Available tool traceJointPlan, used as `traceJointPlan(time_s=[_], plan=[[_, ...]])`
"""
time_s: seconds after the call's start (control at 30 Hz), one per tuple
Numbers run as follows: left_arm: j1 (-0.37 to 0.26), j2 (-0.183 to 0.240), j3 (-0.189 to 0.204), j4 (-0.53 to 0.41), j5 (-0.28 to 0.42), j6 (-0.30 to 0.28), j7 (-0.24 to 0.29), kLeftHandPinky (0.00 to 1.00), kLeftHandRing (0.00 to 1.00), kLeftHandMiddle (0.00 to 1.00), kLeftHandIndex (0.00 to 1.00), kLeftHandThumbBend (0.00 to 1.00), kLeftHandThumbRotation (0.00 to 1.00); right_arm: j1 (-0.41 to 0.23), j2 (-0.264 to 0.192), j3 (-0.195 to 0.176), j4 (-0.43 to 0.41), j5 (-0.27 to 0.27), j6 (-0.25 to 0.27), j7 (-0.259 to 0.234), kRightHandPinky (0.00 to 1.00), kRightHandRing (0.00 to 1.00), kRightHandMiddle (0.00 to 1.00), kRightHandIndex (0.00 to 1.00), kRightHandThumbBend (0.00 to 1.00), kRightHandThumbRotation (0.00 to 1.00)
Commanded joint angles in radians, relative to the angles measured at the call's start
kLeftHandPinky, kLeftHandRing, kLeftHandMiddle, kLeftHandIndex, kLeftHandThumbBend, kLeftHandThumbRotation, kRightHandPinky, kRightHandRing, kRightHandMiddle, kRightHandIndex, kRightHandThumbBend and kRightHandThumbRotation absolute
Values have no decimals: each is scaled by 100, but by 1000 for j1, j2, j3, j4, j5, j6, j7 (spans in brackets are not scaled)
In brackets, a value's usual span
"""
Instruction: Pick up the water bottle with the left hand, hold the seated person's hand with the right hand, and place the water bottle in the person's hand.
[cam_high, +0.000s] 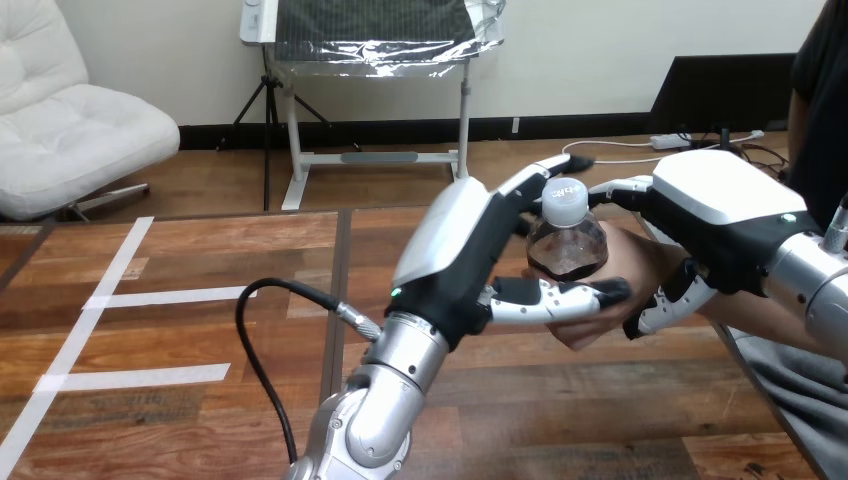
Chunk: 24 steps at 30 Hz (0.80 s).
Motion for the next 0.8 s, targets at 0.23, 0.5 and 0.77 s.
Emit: traceJointPlan(time_s=[0.23,0.5,0.77], plan=[[-27,27,14,-46,-26,-21,-11,100,100,100,100,90,82,-9,-14,-51,-27,28,-4,-17,84,95,95,90,86,5],[-17,29,19,-44,-57,-37,-3,100,100,100,100,85,82,-4,-16,-51,-33,31,4,-11,85,96,96,90,86,5],[1,28,26,-41,-78,-69,23,93,99,99,97,80,81,6,-15,-57,-42,41,2,-14,85,96,96,90,86,5]])
